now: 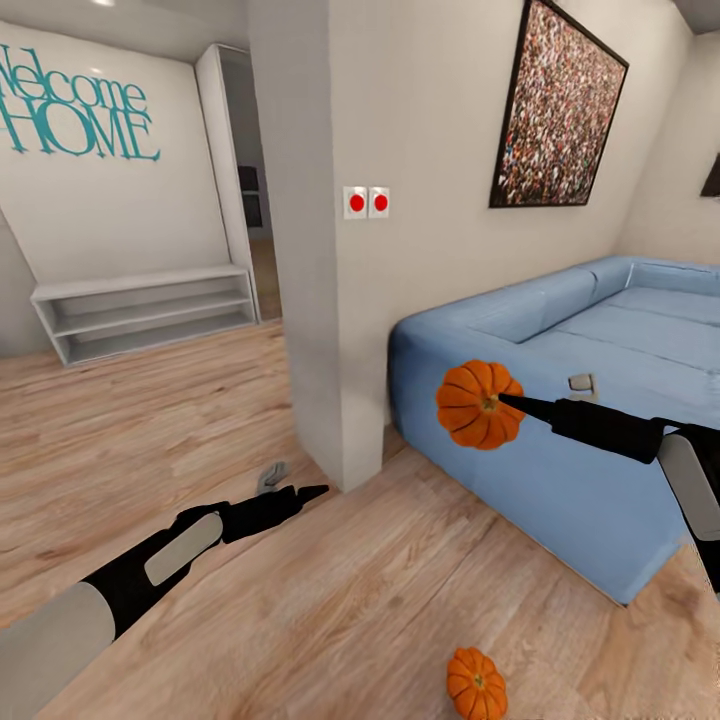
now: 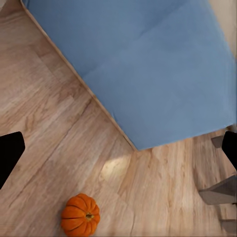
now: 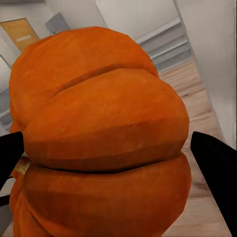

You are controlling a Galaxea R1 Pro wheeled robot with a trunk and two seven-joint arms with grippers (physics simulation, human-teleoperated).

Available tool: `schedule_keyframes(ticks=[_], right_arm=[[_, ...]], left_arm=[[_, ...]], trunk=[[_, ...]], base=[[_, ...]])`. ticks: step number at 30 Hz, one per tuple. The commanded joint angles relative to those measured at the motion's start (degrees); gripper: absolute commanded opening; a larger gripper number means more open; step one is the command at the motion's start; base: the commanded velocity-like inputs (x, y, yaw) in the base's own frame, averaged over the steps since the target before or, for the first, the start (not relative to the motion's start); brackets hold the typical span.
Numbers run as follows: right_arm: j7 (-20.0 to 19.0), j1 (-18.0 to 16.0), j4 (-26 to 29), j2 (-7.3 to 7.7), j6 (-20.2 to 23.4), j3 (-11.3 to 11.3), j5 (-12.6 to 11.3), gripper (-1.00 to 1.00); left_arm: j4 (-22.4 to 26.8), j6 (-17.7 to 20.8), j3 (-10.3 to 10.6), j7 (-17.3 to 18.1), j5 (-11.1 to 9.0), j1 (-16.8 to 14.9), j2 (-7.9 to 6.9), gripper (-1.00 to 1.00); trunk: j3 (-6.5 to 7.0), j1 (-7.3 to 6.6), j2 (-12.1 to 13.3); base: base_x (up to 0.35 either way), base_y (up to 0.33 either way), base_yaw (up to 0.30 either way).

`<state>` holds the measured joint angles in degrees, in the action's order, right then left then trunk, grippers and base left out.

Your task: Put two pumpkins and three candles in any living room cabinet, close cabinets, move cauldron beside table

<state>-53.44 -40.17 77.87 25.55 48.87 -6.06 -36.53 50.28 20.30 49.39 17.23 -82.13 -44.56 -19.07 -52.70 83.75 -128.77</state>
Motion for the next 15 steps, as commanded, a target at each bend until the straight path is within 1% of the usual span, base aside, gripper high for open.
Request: schedule_keyframes(ticks=[1,12,15], right_arm=[[0.0,0.0,0.0,0.01,0.0,0.0,0.0,-1.0],[-0.1,0.0,0.0,0.2,0.1,-0.1,-0.1,-1.0],[-0.1,0.2,0.0,0.27,1.3,-0.2,0.0,-1.0]], left_arm=[[0.0,0.0,0.0,0.0,0.0,0.0,0.0,1.0],[0.1,0.0,0.2,0.0,0.1,0.0,0.0,1.0],[0.1,0.0,0.2,0.0,0.1,0.0,0.0,1.0]], trunk=[[0.06,0.0,0.0],[0.73,0.0,0.0],[0.91,0.0,0.0]], base=[[0.003,0.004,-0.191],[0.0,0.0,-0.192],[0.0,0.0,-0.195]])
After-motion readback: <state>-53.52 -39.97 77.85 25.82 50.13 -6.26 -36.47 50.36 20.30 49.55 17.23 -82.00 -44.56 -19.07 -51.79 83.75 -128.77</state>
